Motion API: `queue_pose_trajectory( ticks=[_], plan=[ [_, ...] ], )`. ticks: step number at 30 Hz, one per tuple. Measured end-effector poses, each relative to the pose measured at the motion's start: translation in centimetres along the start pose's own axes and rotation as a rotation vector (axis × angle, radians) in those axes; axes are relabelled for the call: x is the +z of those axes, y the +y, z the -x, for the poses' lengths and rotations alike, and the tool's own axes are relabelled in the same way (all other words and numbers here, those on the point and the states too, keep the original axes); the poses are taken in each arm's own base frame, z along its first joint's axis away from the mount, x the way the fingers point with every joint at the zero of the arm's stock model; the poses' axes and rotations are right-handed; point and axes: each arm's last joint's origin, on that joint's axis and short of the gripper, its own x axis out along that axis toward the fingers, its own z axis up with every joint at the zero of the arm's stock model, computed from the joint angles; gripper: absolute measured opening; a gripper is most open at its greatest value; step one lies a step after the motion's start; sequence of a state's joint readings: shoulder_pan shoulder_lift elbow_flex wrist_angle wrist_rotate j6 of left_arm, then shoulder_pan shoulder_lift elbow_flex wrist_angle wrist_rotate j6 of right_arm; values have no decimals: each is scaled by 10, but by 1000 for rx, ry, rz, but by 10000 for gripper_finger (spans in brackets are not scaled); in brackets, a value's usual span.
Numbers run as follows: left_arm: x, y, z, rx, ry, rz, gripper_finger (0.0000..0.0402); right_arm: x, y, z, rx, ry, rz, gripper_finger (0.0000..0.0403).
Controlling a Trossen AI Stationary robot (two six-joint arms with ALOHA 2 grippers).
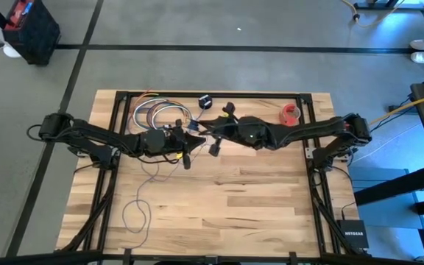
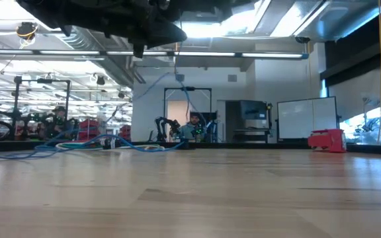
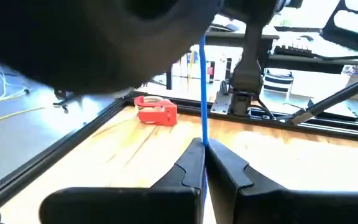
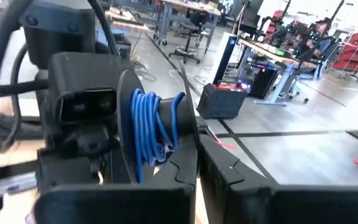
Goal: Coil cords
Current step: Coil the blue wire onto the spool
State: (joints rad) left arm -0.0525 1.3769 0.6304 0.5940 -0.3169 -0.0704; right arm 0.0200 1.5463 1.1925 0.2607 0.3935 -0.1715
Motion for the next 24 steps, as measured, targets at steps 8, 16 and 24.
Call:
queue_pose_trajectory(
  ticks=[8,16,24],
  plan=[
    [-1,0,0,1,11,-4,4,25,-8,11,0,-68,-28,10],
    [-4,0,0,1,31,-23,4,43,-15,21,29,-104,-38,10],
    [-8,1,0,3,69,-44,4,54,-20,29,22,-142,-52,10]
  ],
)
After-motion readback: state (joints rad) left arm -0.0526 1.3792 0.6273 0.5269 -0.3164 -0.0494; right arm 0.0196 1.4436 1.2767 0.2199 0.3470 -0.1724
